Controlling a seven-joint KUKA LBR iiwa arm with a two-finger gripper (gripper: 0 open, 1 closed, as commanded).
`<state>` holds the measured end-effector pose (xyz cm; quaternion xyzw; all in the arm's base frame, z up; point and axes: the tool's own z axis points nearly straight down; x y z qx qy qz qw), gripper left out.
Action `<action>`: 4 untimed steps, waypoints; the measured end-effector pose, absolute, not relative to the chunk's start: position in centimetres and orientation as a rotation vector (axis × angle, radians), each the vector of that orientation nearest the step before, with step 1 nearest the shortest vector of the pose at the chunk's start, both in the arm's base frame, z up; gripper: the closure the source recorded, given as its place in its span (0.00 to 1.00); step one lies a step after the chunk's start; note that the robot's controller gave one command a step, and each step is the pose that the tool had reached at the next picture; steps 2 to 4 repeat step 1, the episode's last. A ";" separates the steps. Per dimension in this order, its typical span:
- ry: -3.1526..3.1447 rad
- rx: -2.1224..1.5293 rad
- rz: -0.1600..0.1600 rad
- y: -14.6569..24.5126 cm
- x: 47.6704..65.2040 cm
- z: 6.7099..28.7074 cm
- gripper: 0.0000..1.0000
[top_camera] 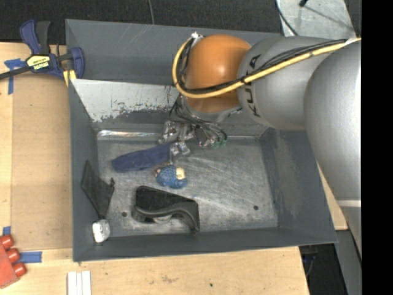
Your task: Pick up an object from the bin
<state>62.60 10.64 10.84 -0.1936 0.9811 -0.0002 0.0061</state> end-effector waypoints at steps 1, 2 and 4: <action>3.042 -0.727 -0.001 11.3 62.8 25.3 1.00; 3.042 -0.727 -0.001 11.3 62.8 25.3 1.00; 3.042 -0.727 -0.001 11.3 62.8 25.3 1.00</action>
Offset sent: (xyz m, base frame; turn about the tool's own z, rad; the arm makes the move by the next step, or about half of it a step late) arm -0.0003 0.0067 0.1382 -0.0812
